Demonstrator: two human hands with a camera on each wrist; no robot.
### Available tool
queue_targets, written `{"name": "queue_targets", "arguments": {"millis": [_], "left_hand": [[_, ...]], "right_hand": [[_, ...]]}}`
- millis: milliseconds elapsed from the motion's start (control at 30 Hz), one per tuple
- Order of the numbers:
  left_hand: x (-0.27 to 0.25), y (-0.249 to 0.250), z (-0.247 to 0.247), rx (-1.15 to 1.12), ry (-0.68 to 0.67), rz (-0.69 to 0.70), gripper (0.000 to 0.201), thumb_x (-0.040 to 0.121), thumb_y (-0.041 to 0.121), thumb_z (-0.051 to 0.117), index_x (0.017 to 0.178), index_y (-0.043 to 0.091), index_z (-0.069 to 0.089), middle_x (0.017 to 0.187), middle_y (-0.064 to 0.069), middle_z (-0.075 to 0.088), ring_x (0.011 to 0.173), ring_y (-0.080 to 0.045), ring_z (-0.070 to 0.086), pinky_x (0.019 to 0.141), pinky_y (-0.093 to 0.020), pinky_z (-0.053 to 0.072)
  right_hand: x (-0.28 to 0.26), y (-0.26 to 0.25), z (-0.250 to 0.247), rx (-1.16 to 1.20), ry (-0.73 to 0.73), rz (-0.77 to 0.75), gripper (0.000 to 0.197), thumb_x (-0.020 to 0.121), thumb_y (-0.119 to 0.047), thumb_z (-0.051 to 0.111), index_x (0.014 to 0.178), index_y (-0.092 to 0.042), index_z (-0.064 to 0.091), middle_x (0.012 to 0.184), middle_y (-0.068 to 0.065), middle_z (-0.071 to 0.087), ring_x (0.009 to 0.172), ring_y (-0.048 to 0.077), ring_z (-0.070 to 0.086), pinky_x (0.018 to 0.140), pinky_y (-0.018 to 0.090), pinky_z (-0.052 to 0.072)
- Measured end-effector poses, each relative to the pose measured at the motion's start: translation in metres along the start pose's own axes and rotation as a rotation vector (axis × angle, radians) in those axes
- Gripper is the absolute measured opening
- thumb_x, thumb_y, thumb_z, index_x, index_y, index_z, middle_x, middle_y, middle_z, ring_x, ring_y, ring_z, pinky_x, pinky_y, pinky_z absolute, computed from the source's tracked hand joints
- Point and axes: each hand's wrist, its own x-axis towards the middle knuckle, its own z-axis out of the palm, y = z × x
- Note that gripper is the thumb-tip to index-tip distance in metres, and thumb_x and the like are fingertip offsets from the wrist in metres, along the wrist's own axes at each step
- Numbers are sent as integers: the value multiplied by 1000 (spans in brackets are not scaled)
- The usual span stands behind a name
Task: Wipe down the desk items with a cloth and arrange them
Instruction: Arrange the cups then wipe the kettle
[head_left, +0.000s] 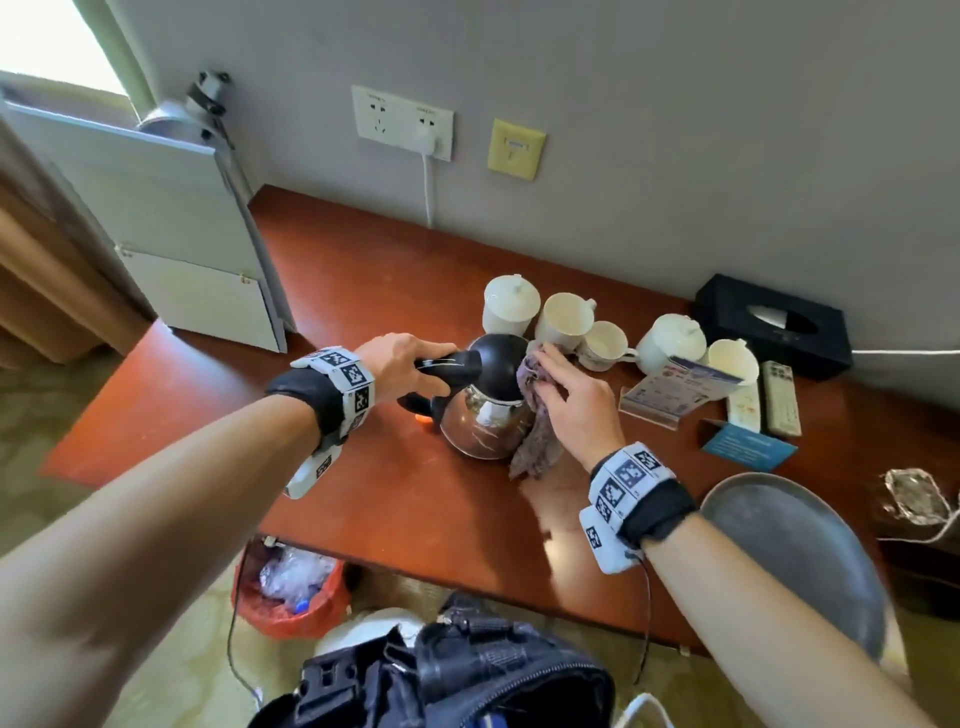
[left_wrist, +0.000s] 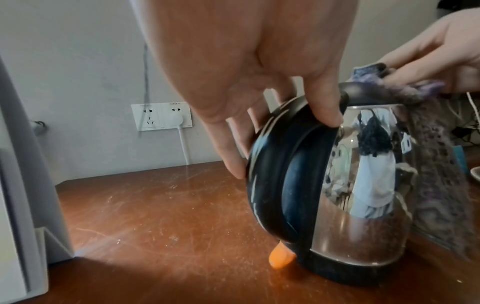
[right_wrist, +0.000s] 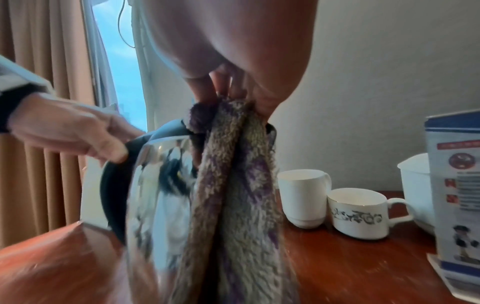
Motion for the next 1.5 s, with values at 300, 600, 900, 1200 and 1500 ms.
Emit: {"name": "queue_targets", "arguments": {"millis": [300,600,900,1200,1500], "left_hand": [[-3,1,4,13,56,-60,58,88,34,73,142,40,52,128,4,67,113,-21,63,103,-35,48],[-7,1,9,49,74,-56,52,89,38,70,138,45,54,114,5,69,99,-18,61,84,-24,44],[-26,9,32,48,160,-112,56,87,44,70,140,44,53,122,1,70,108,-23,64,90,-28,47],[-63,26,79,96,97,-81,42,83,54,69,114,31,55,91,0,72,78,-22,68,74,-36,57],[-65,40,73,16,138,-15,87,85,47,72,154,29,21,147,-3,51,120,-28,60,99,-37,48]], "right_hand": [[70,-19,-7,-199,-138,160,34,97,-35,52,130,-37,63,108,2,73,93,25,64,79,33,52],[-14,17,11,-145,153,-206,39,93,-16,58,131,-22,65,136,-3,61,114,21,66,91,35,55],[2,9,-18,281,319,173,35,95,-20,64,129,-15,65,125,2,68,116,13,61,100,21,42],[-8,3,-7,224,173,174,50,90,-25,69,138,-16,57,131,3,65,123,17,58,108,35,45],[-21,11,25,501,196,229,37,98,-17,54,135,-24,57,133,-10,59,125,6,52,110,23,38]]}}
